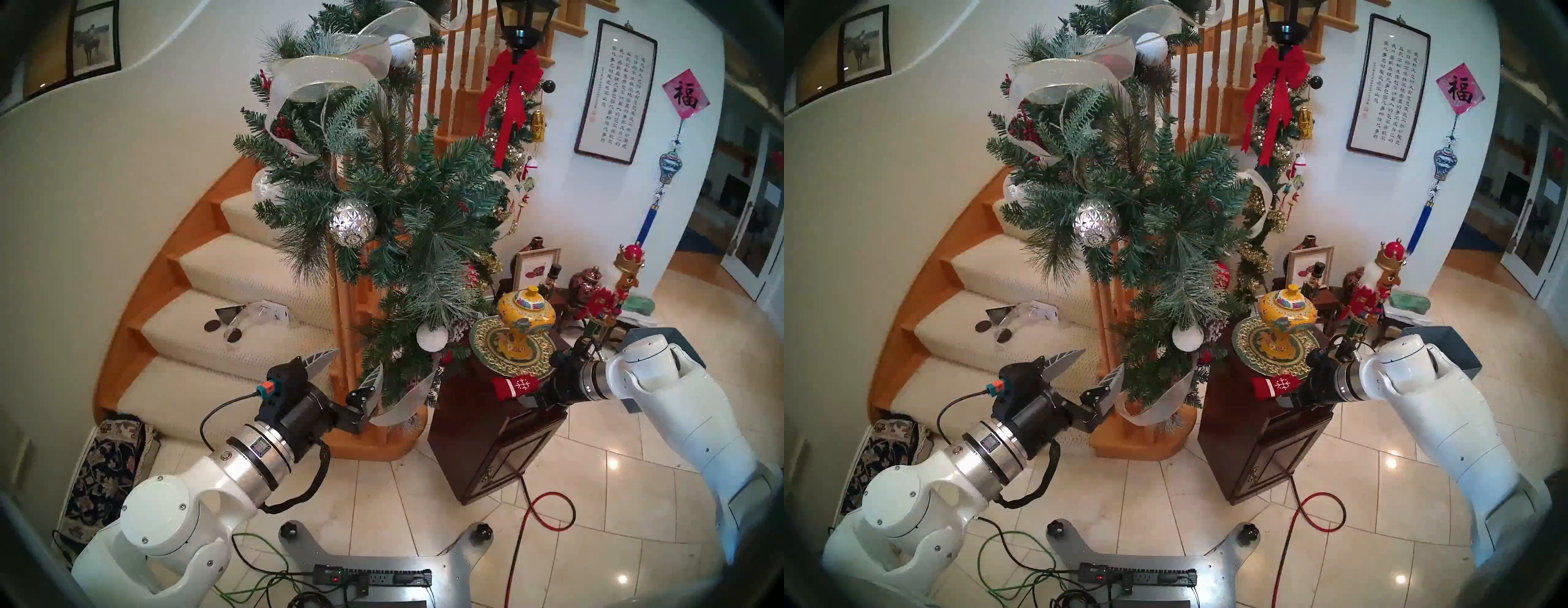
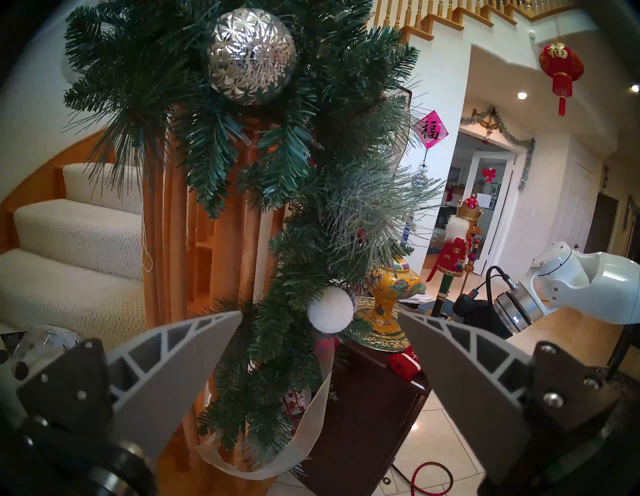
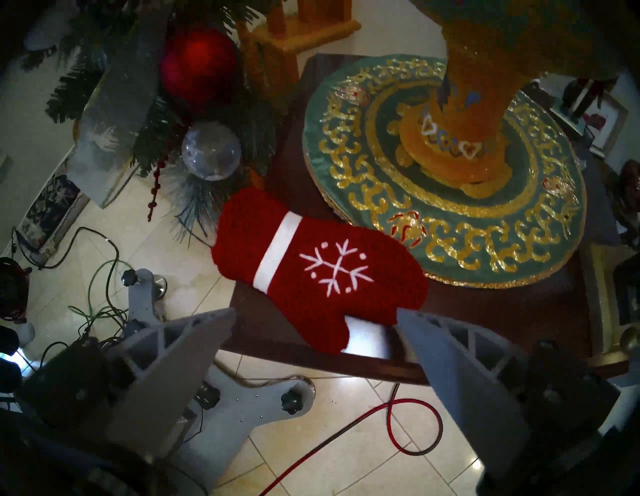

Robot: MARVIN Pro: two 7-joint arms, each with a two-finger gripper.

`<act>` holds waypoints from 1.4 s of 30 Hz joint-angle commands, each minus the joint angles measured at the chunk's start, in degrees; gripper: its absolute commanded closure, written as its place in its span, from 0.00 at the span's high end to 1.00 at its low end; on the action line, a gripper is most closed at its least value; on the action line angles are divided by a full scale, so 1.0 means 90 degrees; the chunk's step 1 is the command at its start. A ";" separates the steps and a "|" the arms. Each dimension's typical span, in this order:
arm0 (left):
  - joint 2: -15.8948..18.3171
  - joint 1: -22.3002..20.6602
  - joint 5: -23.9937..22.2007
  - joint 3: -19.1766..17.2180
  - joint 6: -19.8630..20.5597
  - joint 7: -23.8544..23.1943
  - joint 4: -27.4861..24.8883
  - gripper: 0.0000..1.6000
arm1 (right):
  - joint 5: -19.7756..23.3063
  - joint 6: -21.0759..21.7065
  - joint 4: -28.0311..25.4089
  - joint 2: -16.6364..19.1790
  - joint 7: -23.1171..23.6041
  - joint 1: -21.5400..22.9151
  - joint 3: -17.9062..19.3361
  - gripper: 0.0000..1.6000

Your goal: Hang the ornament onto the Christmas-tree-style decoration

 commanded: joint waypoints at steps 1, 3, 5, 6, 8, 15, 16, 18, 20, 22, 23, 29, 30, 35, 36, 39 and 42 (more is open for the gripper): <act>-0.0014 -0.0001 0.0007 -0.0006 -0.0019 0.0013 -0.0058 1.00 | -0.0008 0.0020 -0.0065 0.0042 -0.0004 0.0059 0.0032 1.00; -0.0014 -0.0001 0.0007 -0.0006 -0.0019 0.0013 -0.0058 1.00 | -0.0015 0.0022 -0.0063 0.0041 0.0001 0.0066 0.0019 1.00; -0.0014 -0.0001 0.0007 -0.0006 -0.0019 0.0013 -0.0058 1.00 | -0.0033 0.0016 -0.0058 0.0040 0.0006 0.0077 -0.0008 1.00; -0.0014 -0.0001 0.0007 -0.0006 -0.0019 0.0013 -0.0058 1.00 | -0.0033 0.0016 -0.0058 0.0040 0.0006 0.0077 -0.0008 1.00; -0.0014 -0.0001 0.0007 -0.0006 -0.0019 0.0013 -0.0058 1.00 | -0.0063 -0.0013 -0.0069 0.0049 0.0006 0.0083 -0.0041 1.00; -0.0014 -0.0001 0.0007 -0.0005 -0.0019 0.0013 -0.0058 1.00 | -0.0173 -0.0023 -0.0104 0.0046 -0.0008 0.0102 -0.0126 1.00; -0.0014 -0.0001 0.0007 -0.0005 -0.0019 0.0013 -0.0058 1.00 | -0.0188 -0.0021 -0.0103 0.0037 -0.0011 0.0103 -0.0133 1.00; -0.0014 -0.0001 0.0007 -0.0005 -0.0019 0.0013 -0.0058 1.00 | -0.0218 -0.0014 -0.0108 0.0023 -0.0024 0.0103 -0.0147 1.00; -0.0014 -0.0001 0.0007 -0.0005 -0.0019 0.0013 -0.0058 1.00 | -0.0268 0.0003 -0.0123 0.0012 -0.0060 0.0104 -0.0170 1.00; -0.0014 -0.0001 0.0007 -0.0005 -0.0019 0.0013 -0.0058 1.00 | -0.0287 0.0015 -0.0133 0.0004 -0.0082 0.0101 -0.0176 1.00; -0.0014 -0.0001 0.0007 -0.0005 -0.0019 0.0013 -0.0058 1.00 | -0.0287 0.0015 -0.0133 0.0004 -0.0082 0.0101 -0.0176 1.00; -0.0014 -0.0001 0.0007 -0.0005 -0.0019 0.0014 -0.0058 1.00 | -0.0321 0.0051 -0.0141 -0.0033 -0.0145 0.0090 -0.0201 1.00; -0.0014 -0.0001 0.0007 -0.0005 -0.0019 0.0014 -0.0058 1.00 | -0.0326 0.0056 -0.0140 -0.0041 -0.0153 0.0089 -0.0206 1.00; -0.0014 -0.0001 0.0007 -0.0005 -0.0019 0.0014 -0.0058 1.00 | -0.0339 0.0084 -0.0131 -0.0075 -0.0183 0.0089 -0.0225 0.99; -0.0014 -0.0001 0.0007 -0.0005 -0.0019 0.0014 -0.0058 1.00 | -0.0345 0.0090 -0.0125 -0.0084 -0.0189 0.0091 -0.0230 0.98; -0.0014 -0.0001 0.0007 -0.0005 -0.0019 0.0014 -0.0058 1.00 | -0.0358 0.0110 -0.0110 -0.0110 -0.0211 0.0093 -0.0232 0.93; -0.0014 -0.0001 0.0007 -0.0005 -0.0019 0.0014 -0.0058 1.00 | -0.0376 0.0100 -0.0062 -0.0150 -0.0236 0.0098 -0.0240 0.82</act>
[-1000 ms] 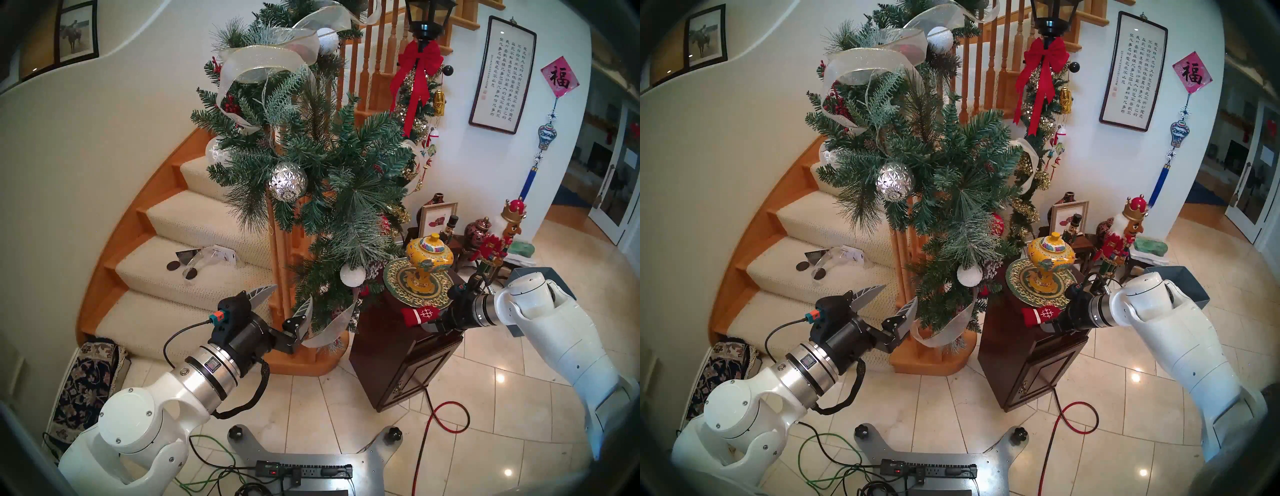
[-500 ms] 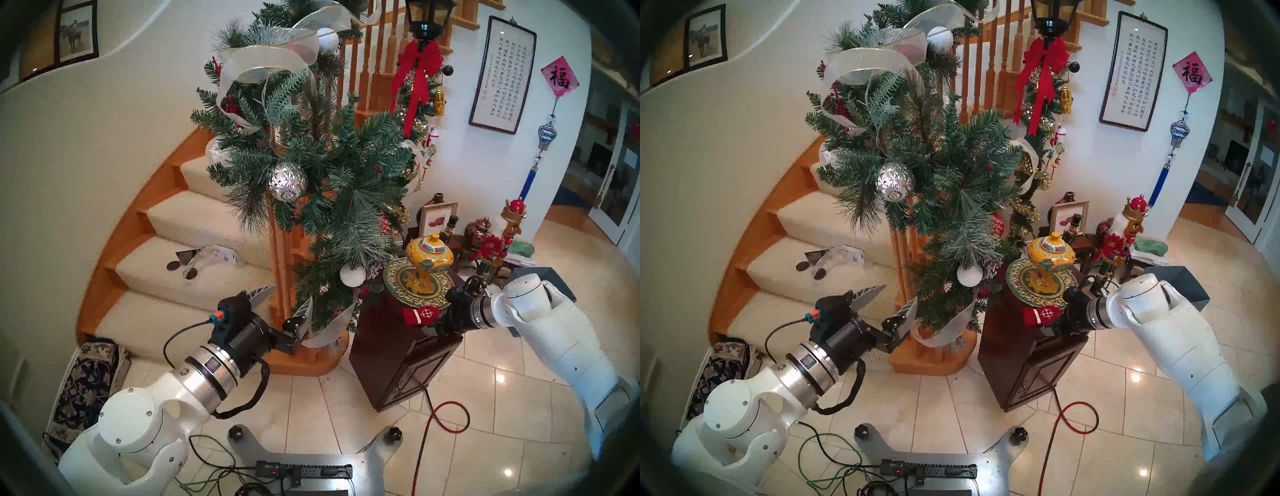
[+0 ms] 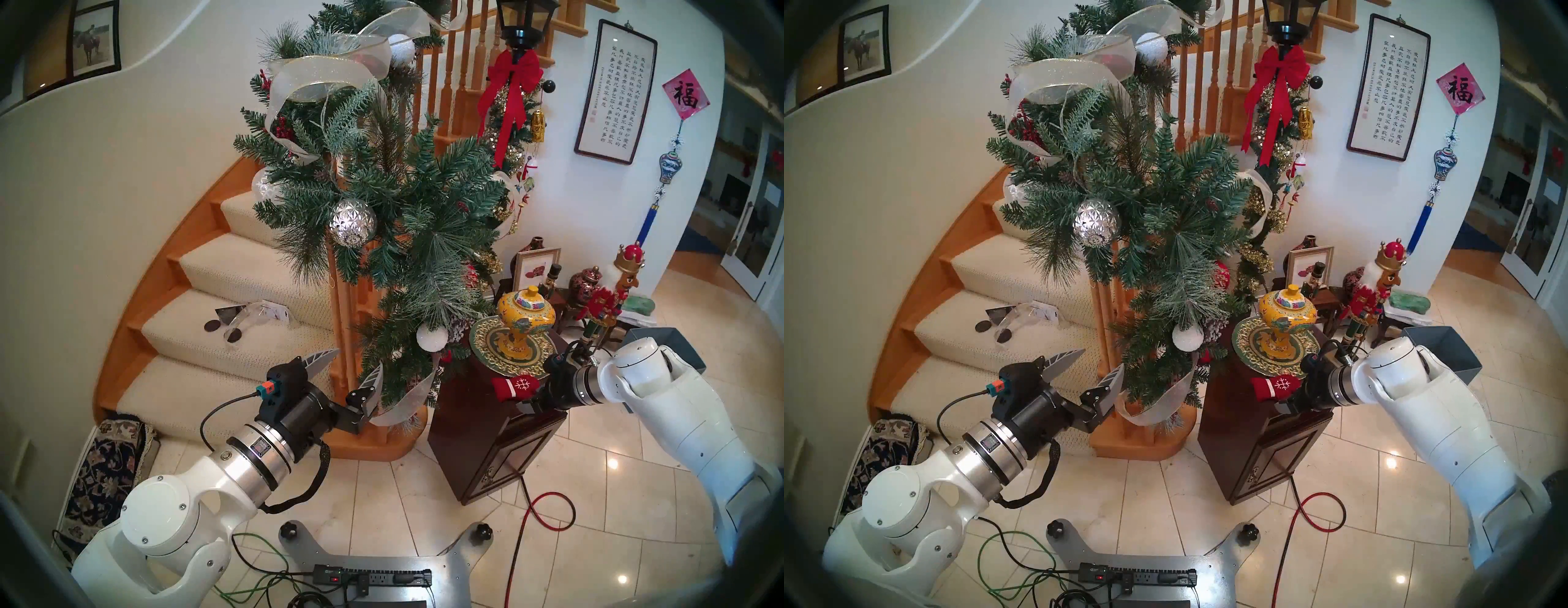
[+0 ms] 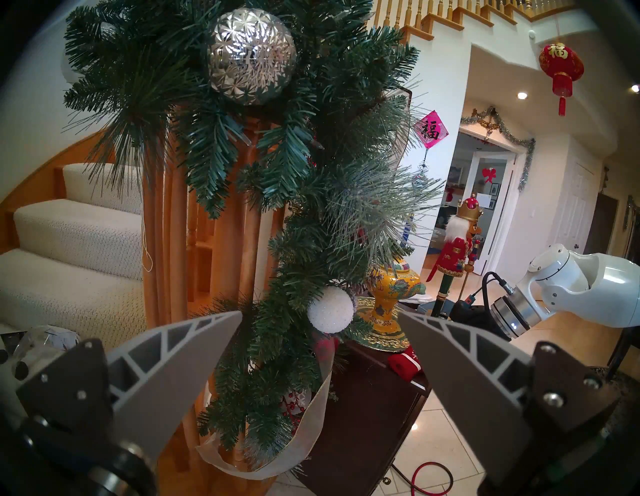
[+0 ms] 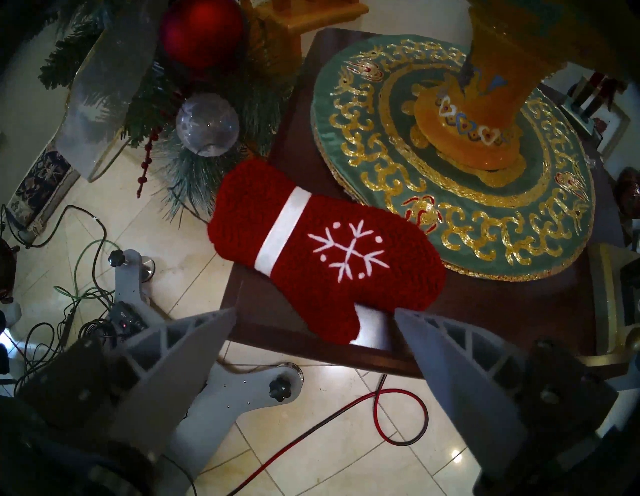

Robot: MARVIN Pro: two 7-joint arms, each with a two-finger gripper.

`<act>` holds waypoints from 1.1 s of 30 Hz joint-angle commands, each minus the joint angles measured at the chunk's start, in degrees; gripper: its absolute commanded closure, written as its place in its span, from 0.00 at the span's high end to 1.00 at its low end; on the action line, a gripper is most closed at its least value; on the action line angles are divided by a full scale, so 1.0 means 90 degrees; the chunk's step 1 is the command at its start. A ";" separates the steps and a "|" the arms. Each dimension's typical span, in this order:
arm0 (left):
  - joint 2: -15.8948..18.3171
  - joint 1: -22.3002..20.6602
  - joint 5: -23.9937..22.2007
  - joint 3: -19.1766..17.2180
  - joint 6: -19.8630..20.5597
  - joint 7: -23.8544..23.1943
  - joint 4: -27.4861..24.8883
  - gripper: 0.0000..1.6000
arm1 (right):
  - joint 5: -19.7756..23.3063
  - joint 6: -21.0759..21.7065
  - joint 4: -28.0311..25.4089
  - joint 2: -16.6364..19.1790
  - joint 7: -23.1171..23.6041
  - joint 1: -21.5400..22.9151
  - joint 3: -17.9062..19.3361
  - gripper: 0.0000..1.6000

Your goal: Hang the ornament onto the Christmas-tree-style decoration

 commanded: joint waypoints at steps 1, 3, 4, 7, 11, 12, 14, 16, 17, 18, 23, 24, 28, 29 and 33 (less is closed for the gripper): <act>-0.0014 -0.0001 0.0007 -0.0005 -0.0019 0.0013 -0.0058 1.00 | 0.0002 -0.0014 0.0051 -0.0064 -0.0019 0.0086 0.0018 0.79; -0.0014 -0.0001 0.0007 -0.0005 -0.0019 0.0013 -0.0058 1.00 | -0.0004 -0.0016 0.0068 -0.0079 -0.0024 0.0086 0.0019 0.73; -0.0014 -0.0001 0.0007 -0.0005 -0.0019 0.0013 -0.0058 1.00 | -0.0009 -0.0012 0.0075 -0.0088 -0.0026 0.0084 0.0023 0.73; -0.0014 -0.0001 0.0007 -0.0005 -0.0019 0.0013 -0.0057 1.00 | -0.0014 -0.0013 0.0096 -0.0109 -0.0037 0.0074 0.0038 0.69; -0.0014 -0.0001 0.0007 -0.0005 -0.0019 0.0013 -0.0057 1.00 | -0.0007 -0.0017 0.0106 -0.0127 -0.0064 0.0043 0.0075 0.62; -0.0014 -0.0001 0.0007 -0.0005 -0.0019 0.0013 -0.0057 1.00 | -0.0003 -0.0017 0.0103 -0.0128 -0.0071 0.0032 0.0086 0.59; -0.0014 -0.0001 0.0007 -0.0005 -0.0019 0.0013 -0.0057 1.00 | 0.0010 -0.0011 0.0090 -0.0130 -0.0091 0.0007 0.0113 0.50; -0.0014 -0.0001 0.0007 -0.0005 -0.0019 0.0013 -0.0057 1.00 | 0.0023 -0.0004 0.0072 -0.0127 -0.0105 -0.0018 0.0138 0.48; -0.0014 -0.0001 0.0007 -0.0005 -0.0019 0.0013 -0.0057 1.00 | 0.0032 0.0000 0.0060 -0.0124 -0.0112 -0.0030 0.0149 0.44; -0.0014 -0.0001 0.0007 -0.0005 -0.0019 0.0013 -0.0057 1.00 | 0.0039 0.0003 0.0052 -0.0122 -0.0119 -0.0039 0.0156 0.43; -0.0014 -0.0001 0.0007 -0.0006 -0.0019 0.0013 -0.0057 1.00 | 0.0075 -0.0001 0.0040 -0.0109 -0.0152 -0.0071 0.0172 0.36; -0.0014 -0.0001 0.0007 -0.0006 -0.0019 0.0013 -0.0057 1.00 | 0.0085 -0.0002 0.0037 -0.0105 -0.0161 -0.0081 0.0178 0.35; -0.0014 -0.0001 0.0007 -0.0006 -0.0019 0.0013 -0.0057 1.00 | 0.0119 -0.0005 0.0015 -0.0089 -0.0202 -0.0120 0.0204 0.15; -0.0014 -0.0001 0.0007 -0.0006 -0.0019 0.0013 -0.0057 1.00 | 0.0127 -0.0008 0.0010 -0.0084 -0.0209 -0.0129 0.0209 0.00; -0.0014 -0.0001 0.0007 -0.0006 -0.0019 0.0012 -0.0057 1.00 | 0.0163 -0.0026 -0.0023 -0.0057 -0.0237 -0.0171 0.0233 0.00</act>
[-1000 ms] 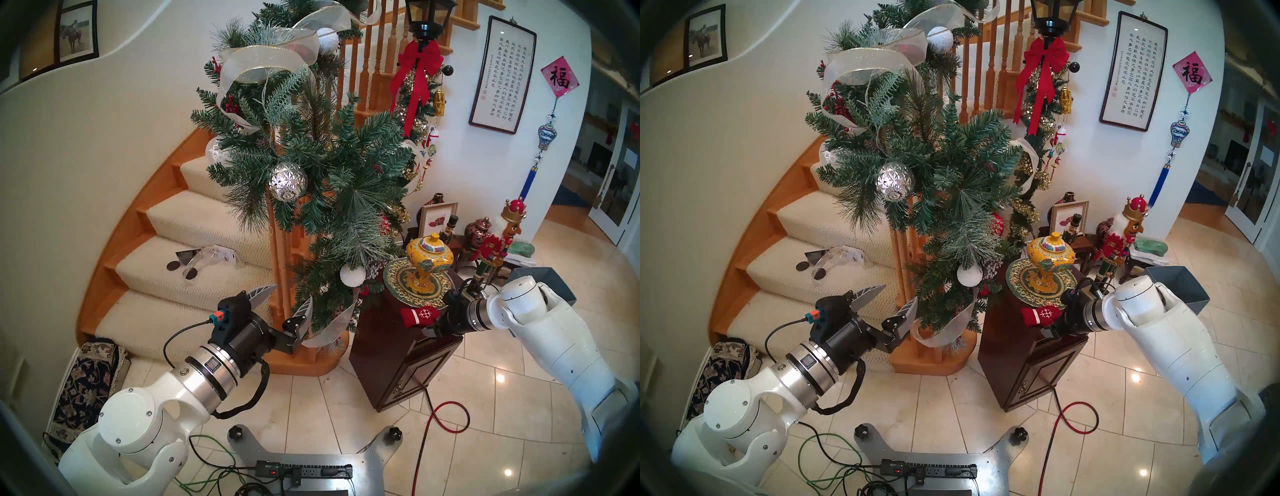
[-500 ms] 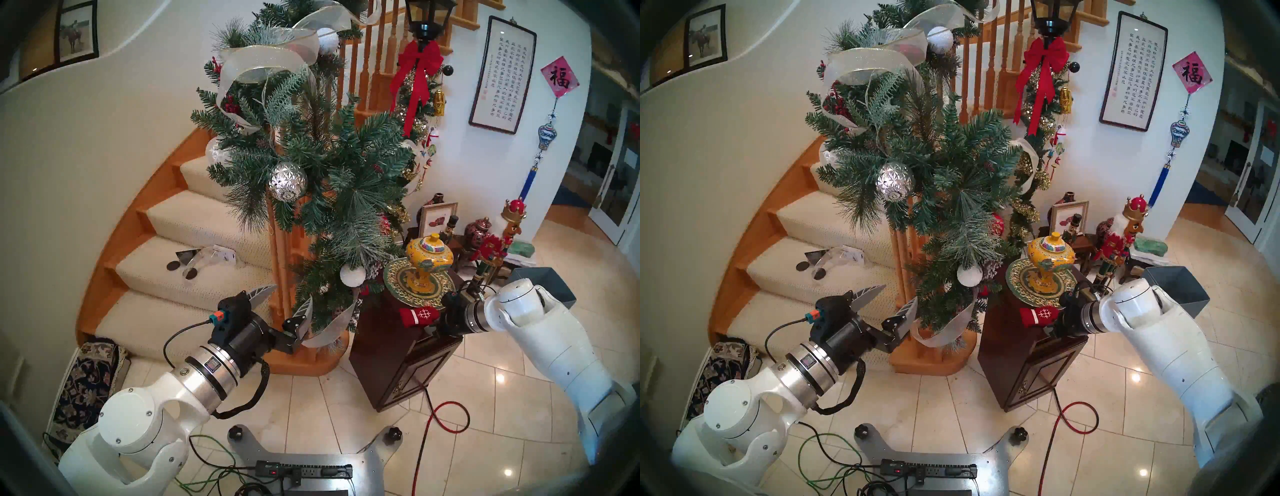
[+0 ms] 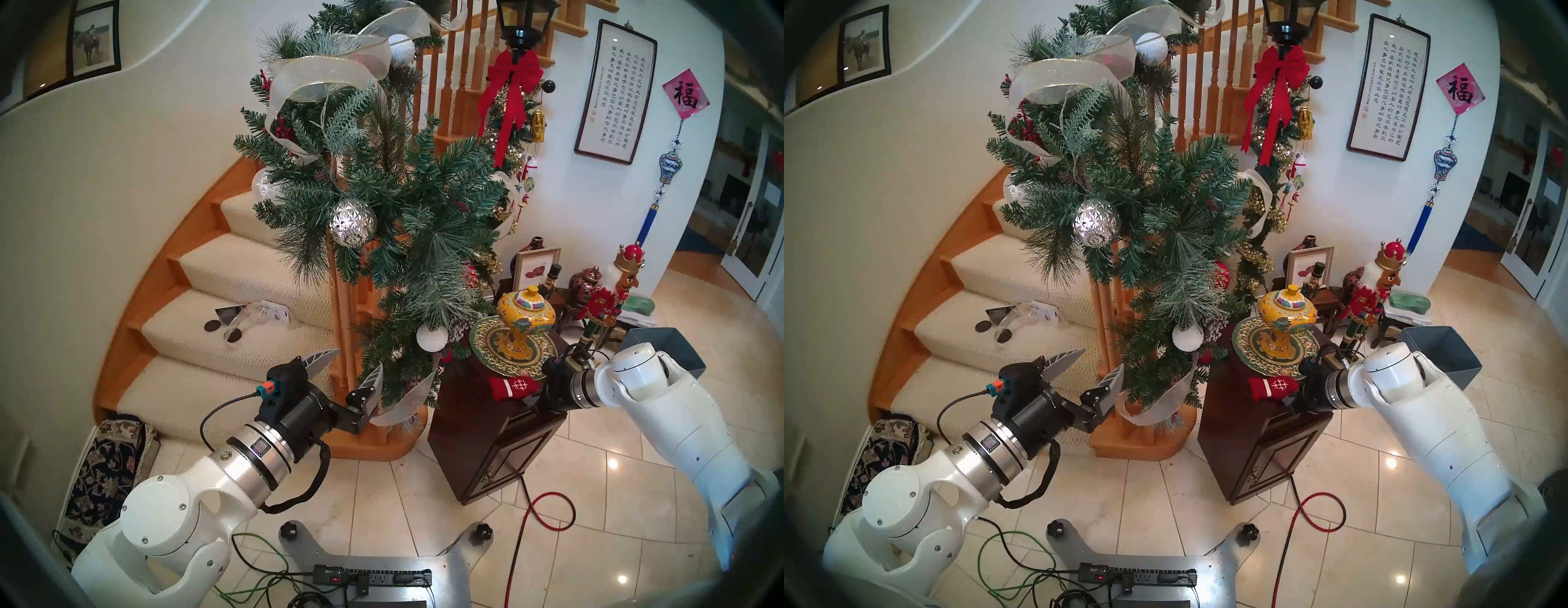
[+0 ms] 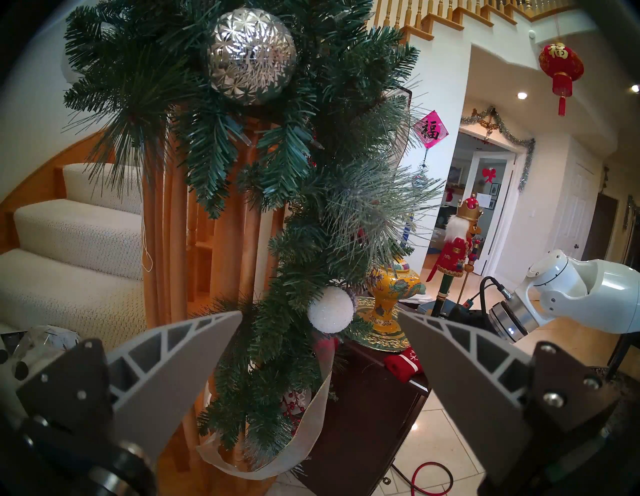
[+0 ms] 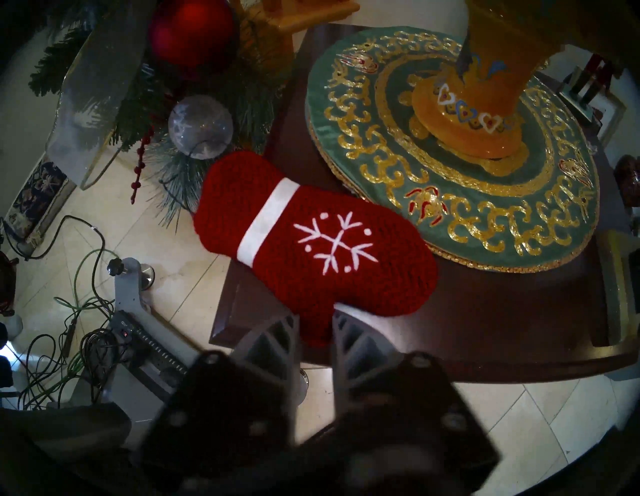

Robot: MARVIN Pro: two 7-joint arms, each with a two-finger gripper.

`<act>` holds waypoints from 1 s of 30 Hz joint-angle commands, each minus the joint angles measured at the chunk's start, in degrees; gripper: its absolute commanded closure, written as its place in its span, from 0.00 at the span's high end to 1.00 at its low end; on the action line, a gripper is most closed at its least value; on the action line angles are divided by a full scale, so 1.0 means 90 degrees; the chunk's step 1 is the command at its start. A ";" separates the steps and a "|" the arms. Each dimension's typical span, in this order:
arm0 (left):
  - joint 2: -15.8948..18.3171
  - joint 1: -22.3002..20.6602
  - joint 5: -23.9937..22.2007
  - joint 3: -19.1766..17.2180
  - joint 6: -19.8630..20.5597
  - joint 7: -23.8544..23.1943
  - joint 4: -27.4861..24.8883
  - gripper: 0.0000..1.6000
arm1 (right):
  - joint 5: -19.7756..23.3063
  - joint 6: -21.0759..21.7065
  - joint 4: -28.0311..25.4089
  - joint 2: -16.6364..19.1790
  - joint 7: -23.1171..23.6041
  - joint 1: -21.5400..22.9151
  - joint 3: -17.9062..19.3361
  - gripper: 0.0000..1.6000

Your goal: Hang the ornament onto the Christmas-tree-style decoration

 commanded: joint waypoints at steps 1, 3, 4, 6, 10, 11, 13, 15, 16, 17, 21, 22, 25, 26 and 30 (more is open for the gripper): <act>-0.0014 -0.0001 0.0007 -0.0006 -0.0019 0.0013 -0.0057 1.00 | 0.0042 -0.0034 -0.0081 0.0090 -0.0019 -0.0051 0.0114 0.00; -0.0014 -0.0001 0.0007 -0.0006 -0.0019 0.0013 -0.0057 1.00 | 0.0086 -0.0024 -0.0155 0.0124 -0.0028 -0.0101 0.0154 0.00; -0.0014 -0.0001 0.0007 -0.0006 -0.0019 0.0013 -0.0057 1.00 | 0.0103 -0.0019 -0.0185 0.0137 -0.0031 -0.0121 0.0170 0.00; -0.0014 -0.0001 0.0007 -0.0006 -0.0019 0.0013 -0.0057 1.00 | 0.0145 -0.0018 -0.0259 0.0169 -0.0034 -0.0177 0.0212 0.00; -0.0014 -0.0001 0.0007 -0.0006 -0.0019 0.0013 -0.0057 1.00 | 0.0293 -0.0048 -0.0407 0.0215 -0.0037 -0.0343 0.0363 0.00; -0.0014 -0.0001 0.0007 -0.0006 -0.0019 0.0012 -0.0057 1.00 | 0.0320 -0.0049 -0.0447 0.0228 -0.0046 -0.0385 0.0399 0.00; -0.0014 -0.0001 0.0007 -0.0006 -0.0019 0.0012 -0.0057 1.00 | 0.0408 -0.0046 -0.0575 0.0271 -0.0072 -0.0511 0.0517 0.00; -0.0013 -0.0002 0.0006 -0.0006 -0.0019 0.0012 -0.0056 1.00 | 0.0505 -0.0040 -0.0707 0.0319 -0.0089 -0.0639 0.0647 0.00; -0.0013 -0.0002 0.0006 -0.0006 -0.0018 0.0012 -0.0056 1.00 | 0.0536 -0.0022 -0.0784 0.0357 -0.0094 -0.0698 0.0697 0.00; -0.0013 -0.0002 0.0006 -0.0006 -0.0018 0.0012 -0.0056 1.00 | 0.0562 -0.0013 -0.0841 0.0385 -0.0102 -0.0751 0.0743 0.00; -0.0014 -0.0002 0.0006 -0.0006 -0.0018 0.0012 -0.0056 1.00 | 0.0649 -0.0021 -0.1017 0.0518 -0.0136 -0.0993 0.0941 0.00; -0.0014 -0.0002 0.0006 -0.0006 -0.0018 0.0011 -0.0056 1.00 | 0.0677 -0.0006 -0.1087 0.0562 -0.0148 -0.1070 0.1009 0.00; -0.0014 -0.0002 0.0006 -0.0006 -0.0018 0.0011 -0.0056 1.00 | 0.0748 0.0003 -0.1221 0.0657 -0.0160 -0.1263 0.1167 0.00; -0.0014 -0.0002 0.0006 -0.0006 -0.0018 0.0011 -0.0056 1.00 | 0.0767 0.0003 -0.1254 0.0682 -0.0163 -0.1322 0.1211 0.00; -0.0013 -0.0002 0.0006 -0.0006 -0.0018 0.0011 -0.0056 1.00 | 0.0890 -0.0001 -0.1397 0.0814 -0.0163 -0.1652 0.1478 0.00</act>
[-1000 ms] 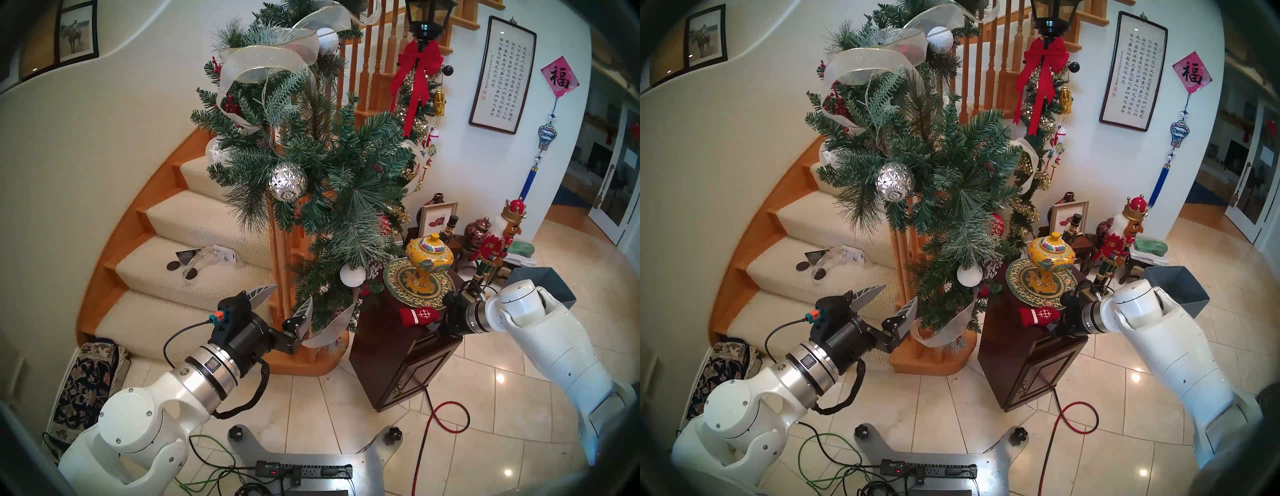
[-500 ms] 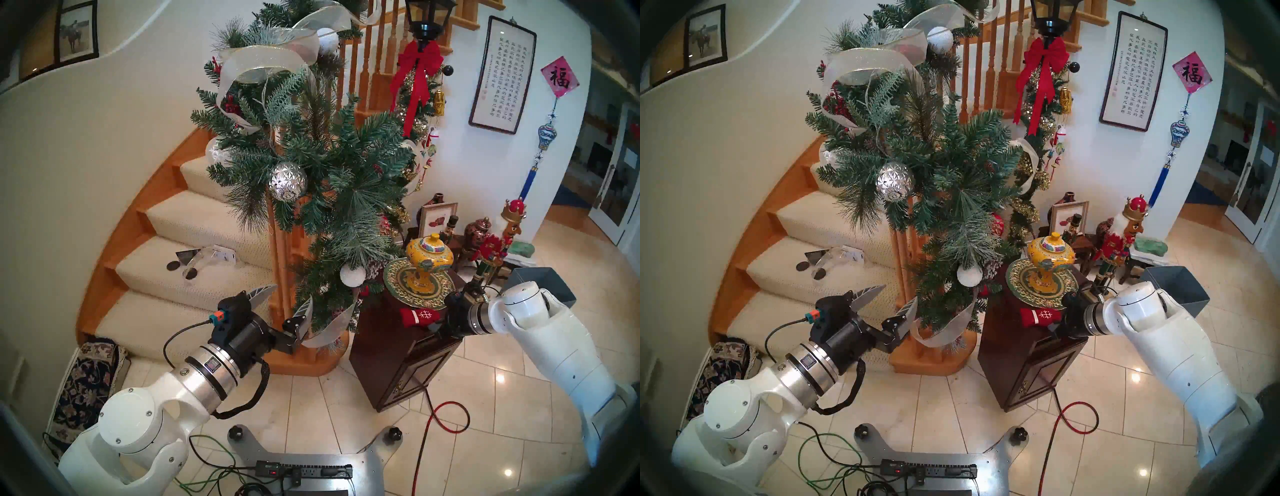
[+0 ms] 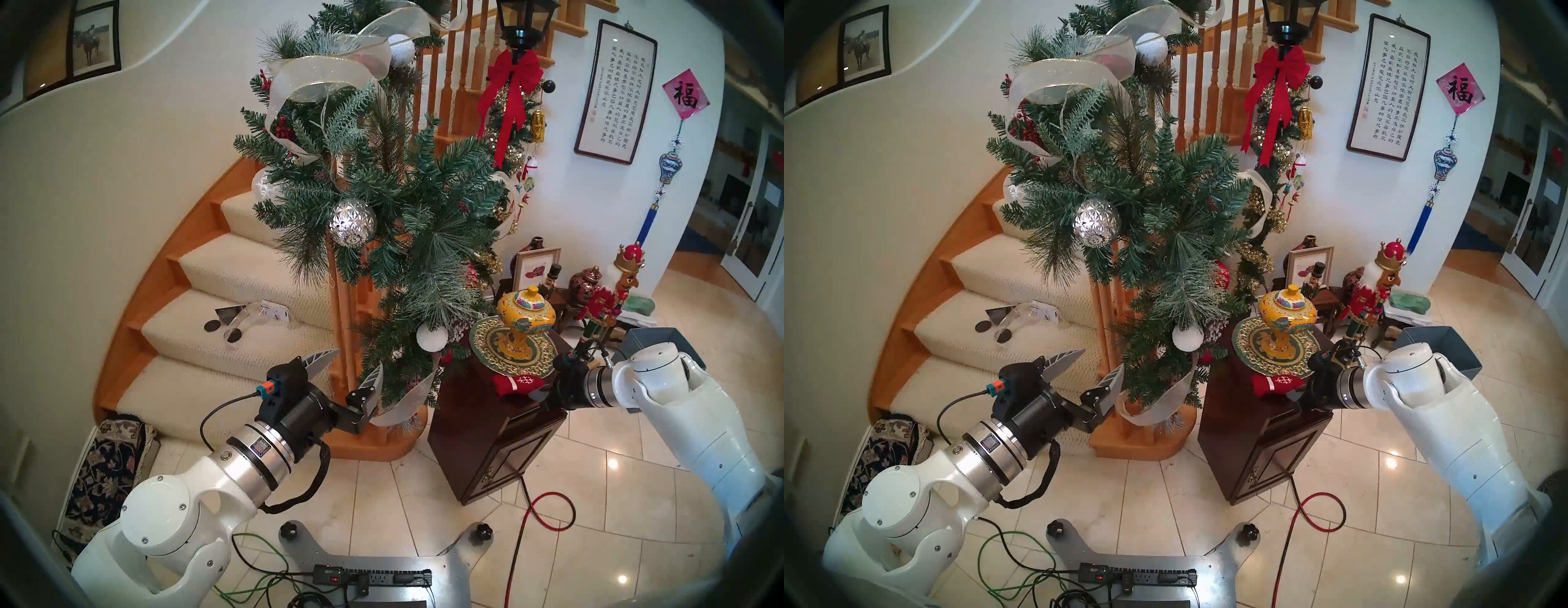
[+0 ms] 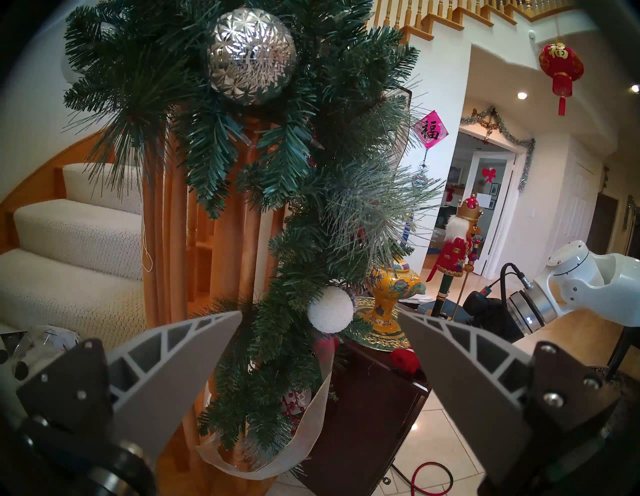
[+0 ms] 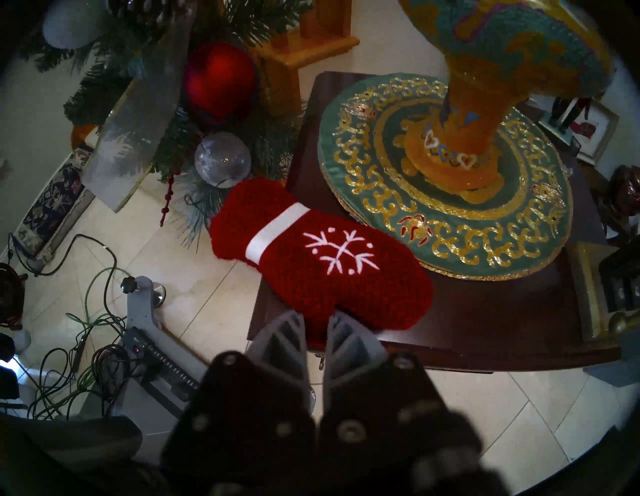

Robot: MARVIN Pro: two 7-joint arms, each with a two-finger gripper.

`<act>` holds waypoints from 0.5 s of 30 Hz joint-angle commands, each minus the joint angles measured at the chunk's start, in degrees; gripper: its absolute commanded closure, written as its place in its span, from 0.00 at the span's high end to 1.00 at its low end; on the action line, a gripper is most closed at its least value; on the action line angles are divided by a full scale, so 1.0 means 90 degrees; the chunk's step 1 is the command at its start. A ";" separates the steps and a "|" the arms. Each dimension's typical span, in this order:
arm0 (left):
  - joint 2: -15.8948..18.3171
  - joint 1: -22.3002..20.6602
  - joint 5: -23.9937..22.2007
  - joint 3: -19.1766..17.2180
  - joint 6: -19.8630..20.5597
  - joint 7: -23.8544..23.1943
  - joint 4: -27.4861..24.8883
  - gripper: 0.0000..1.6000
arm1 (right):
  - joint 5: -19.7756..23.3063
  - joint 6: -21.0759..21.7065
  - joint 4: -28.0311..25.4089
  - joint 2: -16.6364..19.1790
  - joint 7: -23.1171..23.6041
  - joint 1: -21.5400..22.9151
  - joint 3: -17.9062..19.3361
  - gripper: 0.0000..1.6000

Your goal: Hang the ornament onto the Christmas-tree-style decoration

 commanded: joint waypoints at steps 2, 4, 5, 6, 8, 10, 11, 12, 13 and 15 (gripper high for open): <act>-0.0013 -0.0002 0.0006 -0.0006 -0.0019 0.0012 -0.0056 1.00 | 0.0243 0.0023 -0.0378 0.0382 0.0021 -0.0683 0.0596 0.00; -0.0013 -0.0002 0.0006 -0.0006 -0.0019 0.0012 -0.0056 1.00 | 0.0341 0.0015 -0.0477 0.0412 0.0025 -0.0855 0.0785 0.00; -0.0013 -0.0002 0.0006 -0.0006 -0.0019 0.0012 -0.0056 1.00 | 0.0380 0.0022 -0.0544 0.0439 0.0031 -0.0946 0.0877 0.00; -0.0013 -0.0002 0.0006 -0.0006 -0.0019 0.0011 -0.0056 1.00 | 0.0409 0.0023 -0.0599 0.0467 0.0045 -0.1011 0.0941 0.00; -0.0013 -0.0002 0.0006 -0.0006 -0.0018 0.0011 -0.0056 1.00 | 0.0543 0.0023 -0.0680 0.0471 0.0101 -0.1174 0.1142 0.00; -0.0013 -0.0002 0.0006 -0.0006 -0.0019 0.0012 -0.0056 1.00 | 0.0606 0.0028 -0.0748 0.0483 0.0112 -0.1334 0.1311 0.00; -0.0013 -0.0002 0.0006 -0.0006 -0.0019 0.0012 -0.0056 1.00 | 0.0606 0.0028 -0.0748 0.0483 0.0112 -0.1334 0.1311 0.00; -0.0013 -0.0002 0.0006 -0.0006 -0.0019 0.0012 -0.0056 1.00 | 0.0695 0.0005 -0.0811 0.0481 0.0165 -0.1510 0.1501 0.00; -0.0013 -0.0002 0.0006 -0.0006 -0.0019 0.0012 -0.0056 1.00 | 0.0697 0.0028 -0.0800 0.0482 0.0208 -0.1498 0.1510 0.00; -0.0013 -0.0002 0.0006 -0.0006 -0.0019 0.0012 -0.0056 1.00 | 0.0764 -0.0004 -0.0881 0.0477 0.0211 -0.1664 0.1665 0.00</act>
